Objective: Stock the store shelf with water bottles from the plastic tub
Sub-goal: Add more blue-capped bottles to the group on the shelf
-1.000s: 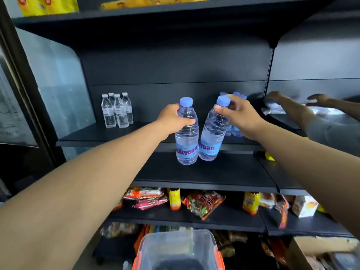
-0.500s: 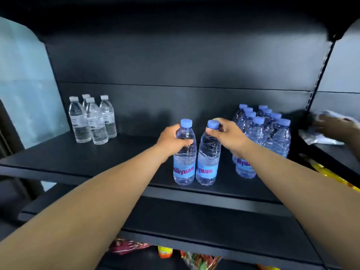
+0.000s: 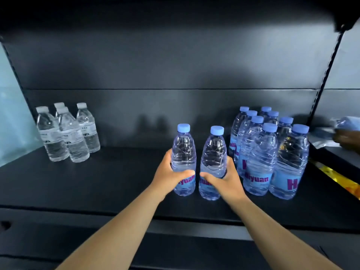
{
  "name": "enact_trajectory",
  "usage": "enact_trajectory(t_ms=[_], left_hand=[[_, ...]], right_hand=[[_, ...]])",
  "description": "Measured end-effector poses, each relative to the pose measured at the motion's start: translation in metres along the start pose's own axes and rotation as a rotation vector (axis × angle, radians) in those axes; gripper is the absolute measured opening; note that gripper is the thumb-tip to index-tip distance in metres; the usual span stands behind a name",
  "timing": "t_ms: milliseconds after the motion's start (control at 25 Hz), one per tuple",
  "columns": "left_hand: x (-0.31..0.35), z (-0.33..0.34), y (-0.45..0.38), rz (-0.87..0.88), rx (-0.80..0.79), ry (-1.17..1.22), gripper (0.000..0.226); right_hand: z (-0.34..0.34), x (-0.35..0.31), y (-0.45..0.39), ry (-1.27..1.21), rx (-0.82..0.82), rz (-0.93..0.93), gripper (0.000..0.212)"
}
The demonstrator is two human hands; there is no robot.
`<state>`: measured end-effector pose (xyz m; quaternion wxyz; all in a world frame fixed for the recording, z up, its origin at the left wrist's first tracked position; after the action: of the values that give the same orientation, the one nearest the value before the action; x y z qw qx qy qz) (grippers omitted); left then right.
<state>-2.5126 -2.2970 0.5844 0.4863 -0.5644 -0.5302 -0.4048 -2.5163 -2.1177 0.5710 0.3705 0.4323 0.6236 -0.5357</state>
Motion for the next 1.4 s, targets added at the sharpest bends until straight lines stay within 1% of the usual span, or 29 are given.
enact_trajectory(t_ms=[40, 80, 120, 200, 240, 320, 360, 400, 480, 560, 640, 720, 800, 840, 920, 1000, 1040, 1080, 1160, 1240, 1400], left_hand=[[-0.009, 0.0, -0.002, -0.004, 0.011, 0.007, 0.071], [-0.016, -0.001, -0.005, -0.006, 0.006, 0.025, 0.069], [-0.02, -0.001, -0.011, -0.013, -0.014, 0.044, 0.068], [-0.024, -0.001, -0.023, -0.026, -0.068, 0.072, 0.068], [-0.026, 0.0, -0.028, -0.021, -0.082, 0.076, 0.068], [-0.039, 0.002, -0.035, -0.005, -0.046, 0.034, 0.07], [-0.048, 0.004, -0.037, -0.007, -0.001, -0.005, 0.069], [-0.057, 0.006, -0.038, -0.014, 0.045, -0.036, 0.068], [-0.065, 0.011, -0.046, -0.02, 0.129, -0.031, 0.065], [-0.062, 0.017, -0.061, 0.004, 0.164, 0.002, 0.063], [-0.057, 0.026, -0.077, 0.019, 0.18, 0.006, 0.064], [-0.058, 0.033, -0.093, 0.008, 0.194, 0.013, 0.066], [-0.062, 0.038, -0.11, -0.005, 0.191, -0.008, 0.067], [-0.064, 0.041, -0.119, -0.002, 0.183, -0.02, 0.066], [-0.067, 0.046, -0.136, 0.009, 0.179, -0.037, 0.064], [-0.068, 0.049, -0.149, 0.025, 0.19, -0.056, 0.063], [-0.068, 0.051, -0.154, 0.031, 0.196, -0.063, 0.064], [-0.069, 0.052, -0.16, 0.032, 0.205, -0.067, 0.064], [-0.073, 0.052, -0.171, 0.02, 0.233, -0.074, 0.066], [-0.078, 0.052, -0.182, 0.012, 0.265, -0.087, 0.067], [-0.079, 0.054, -0.192, 0.017, 0.272, -0.099, 0.066]], right_hand=[[-0.002, 0.005, 0.0, -0.011, 0.017, 0.013, 0.059], [-0.003, 0.009, -0.003, -0.038, -0.002, 0.037, 0.056], [-0.004, 0.013, -0.008, -0.074, -0.06, 0.073, 0.054], [-0.002, 0.018, -0.016, -0.111, -0.165, 0.135, 0.061], [-0.001, 0.021, -0.017, -0.103, -0.162, 0.129, 0.069], [0.002, 0.027, -0.016, 0.035, -0.03, 0.073, 0.091], [0.006, 0.032, -0.013, 0.133, 0.027, 0.069, 0.096], [0.009, 0.034, -0.011, 0.198, 0.072, 0.071, 0.096], [0.01, 0.036, -0.014, 0.218, 0.117, 0.064, 0.089], [0.007, 0.041, -0.029, 0.12, 0.115, 0.082, 0.088], [0.005, 0.049, -0.046, 0.033, 0.117, 0.098, 0.092], [0.005, 0.06, -0.063, 0.108, 0.19, 0.074, 0.094], [0.005, 0.071, -0.078, 0.207, 0.281, 0.095, 0.093], [0.004, 0.076, -0.087, 0.212, 0.32, 0.109, 0.087], [0.001, 0.084, -0.103, 0.168, 0.358, 0.127, 0.069], [-0.002, 0.088, -0.12, 0.156, 0.346, 0.105, 0.055], [-0.004, 0.089, -0.127, 0.146, 0.34, 0.092, 0.053], [-0.005, 0.094, -0.134, 0.148, 0.334, 0.099, 0.053], [-0.005, 0.102, -0.143, 0.154, 0.325, 0.126, 0.061], [-0.005, 0.109, -0.149, 0.197, 0.351, 0.146, 0.066], [-0.008, 0.113, -0.157, 0.226, 0.399, 0.221, 0.075]])
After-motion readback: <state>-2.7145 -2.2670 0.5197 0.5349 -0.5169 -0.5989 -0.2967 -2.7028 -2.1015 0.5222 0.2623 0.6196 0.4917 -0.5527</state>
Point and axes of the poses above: each hand's wrist, its own y-axis away from the middle knuckle, its own z-axis out of the palm, x = y × z, the point moved 6 cm from there along -y, towards the middle knuckle, and after that the axes turned 4 degrees about -z, right-handed, at the moved point
